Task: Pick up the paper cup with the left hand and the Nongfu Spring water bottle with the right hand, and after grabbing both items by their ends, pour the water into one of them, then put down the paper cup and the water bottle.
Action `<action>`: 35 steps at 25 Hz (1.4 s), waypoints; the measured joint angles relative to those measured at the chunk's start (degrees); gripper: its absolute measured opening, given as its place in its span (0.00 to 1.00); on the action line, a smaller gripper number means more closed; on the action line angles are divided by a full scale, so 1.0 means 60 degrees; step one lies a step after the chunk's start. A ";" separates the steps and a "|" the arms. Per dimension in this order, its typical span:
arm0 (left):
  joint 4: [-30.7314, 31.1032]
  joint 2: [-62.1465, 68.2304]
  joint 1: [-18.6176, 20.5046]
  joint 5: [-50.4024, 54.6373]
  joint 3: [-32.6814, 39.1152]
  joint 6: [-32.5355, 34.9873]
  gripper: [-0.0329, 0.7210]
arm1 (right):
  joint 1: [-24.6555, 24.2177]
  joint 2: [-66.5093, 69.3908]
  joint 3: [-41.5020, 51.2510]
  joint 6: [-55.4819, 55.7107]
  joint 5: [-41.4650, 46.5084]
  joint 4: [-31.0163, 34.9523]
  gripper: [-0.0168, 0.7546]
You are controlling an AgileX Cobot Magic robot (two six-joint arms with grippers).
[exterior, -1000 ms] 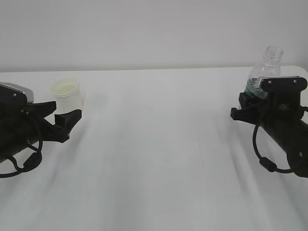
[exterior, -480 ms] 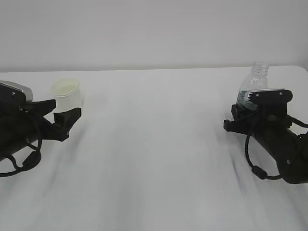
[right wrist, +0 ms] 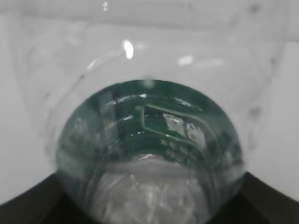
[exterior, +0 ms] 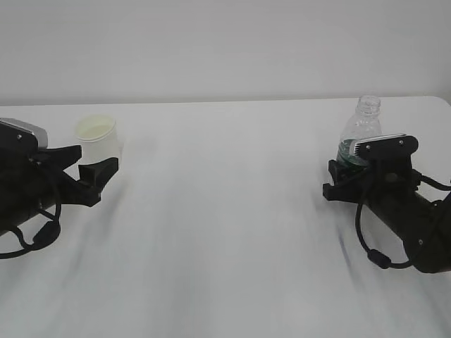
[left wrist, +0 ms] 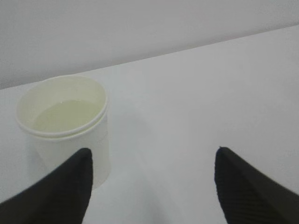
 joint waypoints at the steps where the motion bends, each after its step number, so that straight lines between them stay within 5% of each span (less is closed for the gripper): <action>1: 0.0000 0.0000 0.0000 0.0000 0.0000 0.0000 0.82 | 0.0000 0.0024 -0.0021 0.0000 -0.0029 0.0025 0.66; 8: 0.0000 0.0000 0.0000 0.0000 0.0000 0.0000 0.80 | 0.0000 0.0060 -0.0020 0.0079 -0.0068 0.0239 0.73; 35: -0.0482 -0.0776 0.0000 0.0000 0.0297 0.0000 0.79 | 0.0000 -0.1947 0.1788 0.0582 0.0476 0.0350 0.74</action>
